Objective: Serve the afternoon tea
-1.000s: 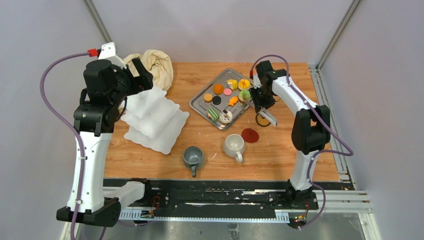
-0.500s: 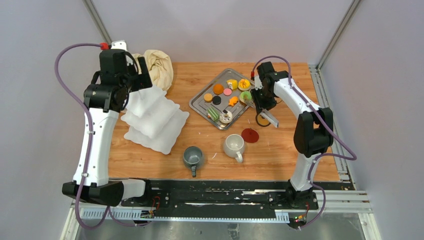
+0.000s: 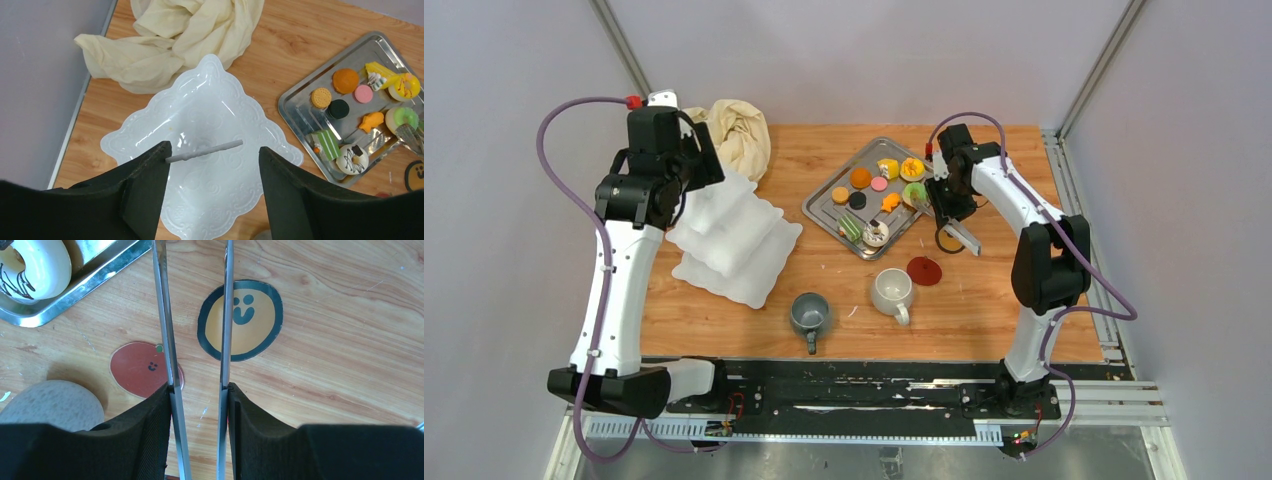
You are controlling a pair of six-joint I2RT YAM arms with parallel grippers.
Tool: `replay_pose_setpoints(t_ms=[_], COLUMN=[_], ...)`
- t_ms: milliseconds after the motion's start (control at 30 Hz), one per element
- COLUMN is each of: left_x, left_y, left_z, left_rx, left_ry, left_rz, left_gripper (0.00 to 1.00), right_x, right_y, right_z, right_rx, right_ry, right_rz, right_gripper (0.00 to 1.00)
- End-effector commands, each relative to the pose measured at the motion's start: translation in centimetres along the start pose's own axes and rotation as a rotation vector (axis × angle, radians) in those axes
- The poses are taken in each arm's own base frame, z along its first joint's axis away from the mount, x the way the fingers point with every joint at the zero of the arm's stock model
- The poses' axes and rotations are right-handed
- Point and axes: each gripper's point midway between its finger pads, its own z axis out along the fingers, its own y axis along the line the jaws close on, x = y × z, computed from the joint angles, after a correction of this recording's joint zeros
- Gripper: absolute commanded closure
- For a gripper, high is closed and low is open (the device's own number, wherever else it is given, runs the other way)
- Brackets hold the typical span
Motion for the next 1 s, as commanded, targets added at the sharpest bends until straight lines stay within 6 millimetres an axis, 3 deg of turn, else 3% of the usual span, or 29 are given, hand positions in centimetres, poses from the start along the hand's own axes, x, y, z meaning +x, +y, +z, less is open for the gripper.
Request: replay_pose_setpoints(t_ms=[0, 633, 767, 967], left_x=[-0.8, -2.2, -2.6, -2.8], left_y=[-0.8, -2.5, -2.6, -2.7], left_z=[0.1, -0.4, -0.8, -1.0], left_rx=[0.027, 0.117, 0.132, 0.138], left_ry=[-0.043, -0.11, -0.153, -0.159], left_rz=[-0.063, -0.162, -0.19, -0.208], left_gripper=[0.34, 0.46, 0.53, 0.54], right_x=[-0.4, -0.4, -0.3, -0.2], right_y=[0.7, 0.8, 0.7, 0.7], right_z=[-1.4, -1.9, -1.9, -1.8], right_rx=[-0.011, -0.013, -0.009, -0.01], right_ry=[-0.038, -0.05, -0.046, -0.044], right_rz=[-0.026, -0.022, -0.02, -0.022], right_gripper=[0.91, 0.94, 0.94, 0.95])
